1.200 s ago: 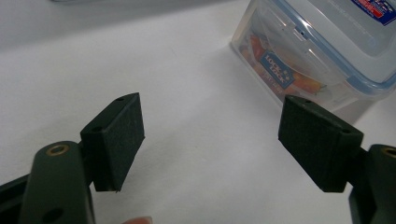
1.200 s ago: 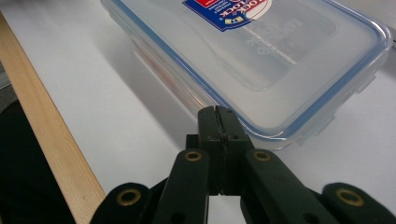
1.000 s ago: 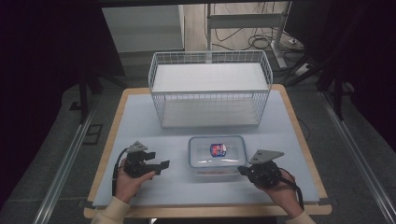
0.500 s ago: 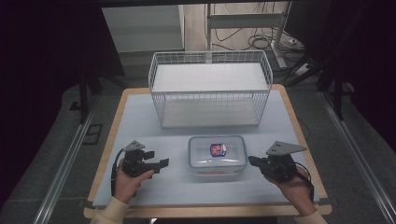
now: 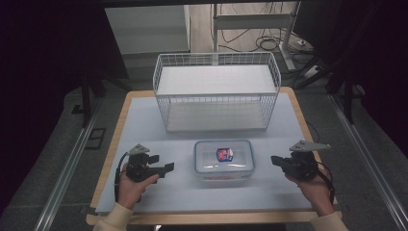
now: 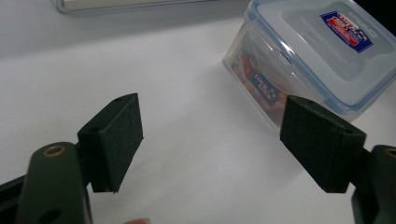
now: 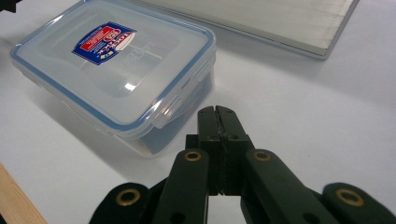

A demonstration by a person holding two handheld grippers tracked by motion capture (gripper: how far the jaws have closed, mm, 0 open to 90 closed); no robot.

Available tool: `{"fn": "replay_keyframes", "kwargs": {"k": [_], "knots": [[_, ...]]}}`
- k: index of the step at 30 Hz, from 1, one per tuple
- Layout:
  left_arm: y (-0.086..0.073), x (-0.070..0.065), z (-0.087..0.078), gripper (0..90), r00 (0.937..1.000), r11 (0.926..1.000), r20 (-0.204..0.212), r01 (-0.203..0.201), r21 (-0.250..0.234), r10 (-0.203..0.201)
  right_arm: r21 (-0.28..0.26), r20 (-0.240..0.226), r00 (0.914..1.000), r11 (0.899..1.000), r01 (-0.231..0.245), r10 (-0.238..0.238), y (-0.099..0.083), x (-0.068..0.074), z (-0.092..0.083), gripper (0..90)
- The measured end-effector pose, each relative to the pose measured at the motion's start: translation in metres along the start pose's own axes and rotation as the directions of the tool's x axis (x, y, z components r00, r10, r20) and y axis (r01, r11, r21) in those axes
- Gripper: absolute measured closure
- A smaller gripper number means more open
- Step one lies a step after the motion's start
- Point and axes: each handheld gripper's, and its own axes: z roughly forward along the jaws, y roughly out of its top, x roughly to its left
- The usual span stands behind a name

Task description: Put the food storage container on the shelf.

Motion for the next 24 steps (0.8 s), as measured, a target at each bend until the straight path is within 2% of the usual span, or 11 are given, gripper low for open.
{"fn": "replay_keyframes", "kwargs": {"k": [4,8,12,15,17,24], "knots": [[0.003,0.0,0.0,20.4,1.0,1.0,0.001,0.002,0.001,-0.002,-0.005,-0.006,0.9999,1.0,-0.013,0.013,0.0,-0.004,-0.001,78.8],[0.008,-0.002,0.001,19.6,0.9999,1.0,0.01,0.007,-0.001,-0.007,-0.03,-0.016,0.999,0.999,-0.042,0.042,0.001,-0.008,0.0,46.7],[0.017,-0.007,-0.002,18.5,0.9989,0.9995,0.043,0.022,-0.024,-0.021,-0.053,-0.049,0.9956,0.995,-0.082,0.08,0.011,-0.008,0.002,28.4],[0.024,-0.011,-0.001,17.3,0.9974,0.9994,0.066,0.028,-0.022,-0.027,-0.055,-0.1,0.9891,0.992,-0.113,0.108,0.022,-0.005,0.008,22.3],[0.03,-0.015,0.003,16.5,0.9969,0.9998,0.076,0.019,-0.006,-0.019,-0.033,-0.124,0.9868,0.994,-0.108,0.104,0.028,-0.001,0.015,20.7],[0.048,-0.024,0.023,16.2,0.9955,0.9993,0.09,0.028,0.023,-0.03,-0.03,-0.166,0.9796,0.992,-0.119,0.113,0.045,0.011,0.033,18.8]]}}
